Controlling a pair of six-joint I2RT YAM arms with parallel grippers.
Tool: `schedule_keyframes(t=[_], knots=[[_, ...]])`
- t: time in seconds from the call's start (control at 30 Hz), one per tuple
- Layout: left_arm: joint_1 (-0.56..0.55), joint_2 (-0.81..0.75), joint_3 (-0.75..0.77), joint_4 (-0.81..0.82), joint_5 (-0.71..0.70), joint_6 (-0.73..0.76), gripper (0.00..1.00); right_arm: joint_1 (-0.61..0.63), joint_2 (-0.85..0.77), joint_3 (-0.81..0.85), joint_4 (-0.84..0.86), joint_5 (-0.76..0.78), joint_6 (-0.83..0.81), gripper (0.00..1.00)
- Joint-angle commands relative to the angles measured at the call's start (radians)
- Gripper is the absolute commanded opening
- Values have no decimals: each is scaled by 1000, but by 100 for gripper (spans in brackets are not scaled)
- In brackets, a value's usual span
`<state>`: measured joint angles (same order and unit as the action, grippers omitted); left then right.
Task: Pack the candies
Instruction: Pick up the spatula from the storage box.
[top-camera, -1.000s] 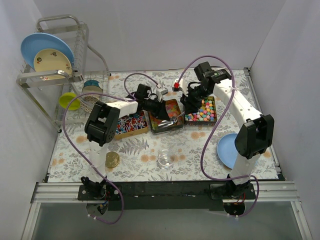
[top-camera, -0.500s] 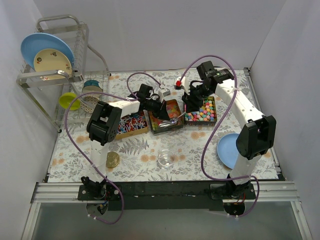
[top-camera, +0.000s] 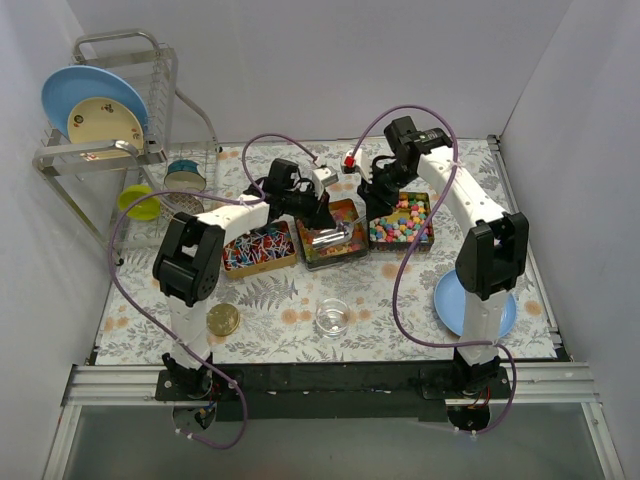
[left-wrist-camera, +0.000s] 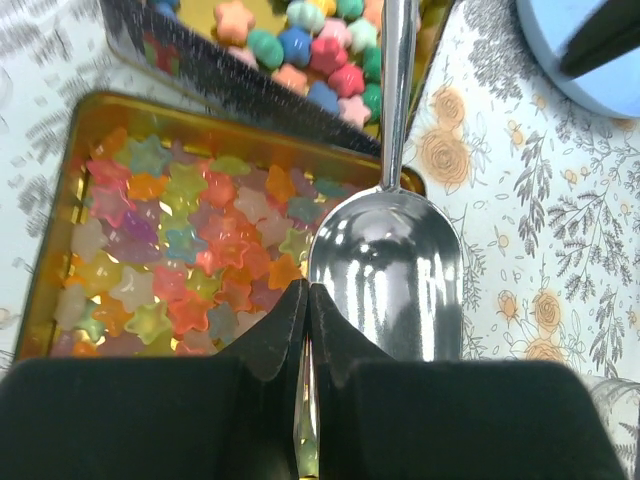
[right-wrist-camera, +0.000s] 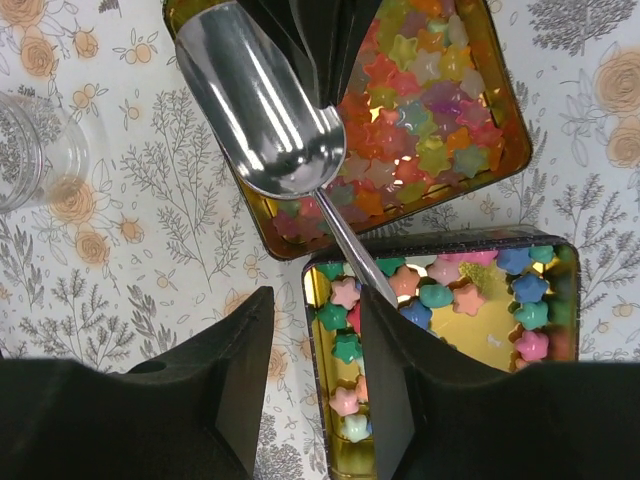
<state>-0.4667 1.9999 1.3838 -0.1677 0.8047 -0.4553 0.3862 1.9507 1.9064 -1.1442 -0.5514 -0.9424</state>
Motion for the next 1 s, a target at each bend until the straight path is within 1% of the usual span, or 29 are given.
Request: schedule_keyframes(t=[0.0, 0.1, 0.2, 0.23, 0.3, 0.53, 0.7, 0.8, 0.97], knots=[[-9, -133, -38, 43, -1, 49, 0, -1, 8, 45, -57, -56, -58, 47], [-23, -179, -69, 45, -33, 112, 0, -1, 16, 55, -48, -56, -103, 48], [-29, -211, -94, 72, -59, 151, 0, 0, 56, 111, -122, -67, -168, 48], [-33, -234, -107, 80, -67, 165, 0, 0, 69, 149, -144, -74, -171, 48], [-42, -246, -115, 89, -82, 197, 0, 0, 94, 174, -166, -84, -174, 48], [-46, -256, -108, 122, -108, 168, 0, 16, 70, 117, -166, -114, -219, 48], [-49, -263, -118, 155, -122, 159, 0, 19, 54, 80, -166, -130, -203, 47], [-50, -262, -112, 162, -116, 150, 0, 19, 62, 79, -164, -130, -191, 44], [-50, -257, -106, 163, -111, 142, 0, 19, 83, 114, -164, -148, -162, 29]])
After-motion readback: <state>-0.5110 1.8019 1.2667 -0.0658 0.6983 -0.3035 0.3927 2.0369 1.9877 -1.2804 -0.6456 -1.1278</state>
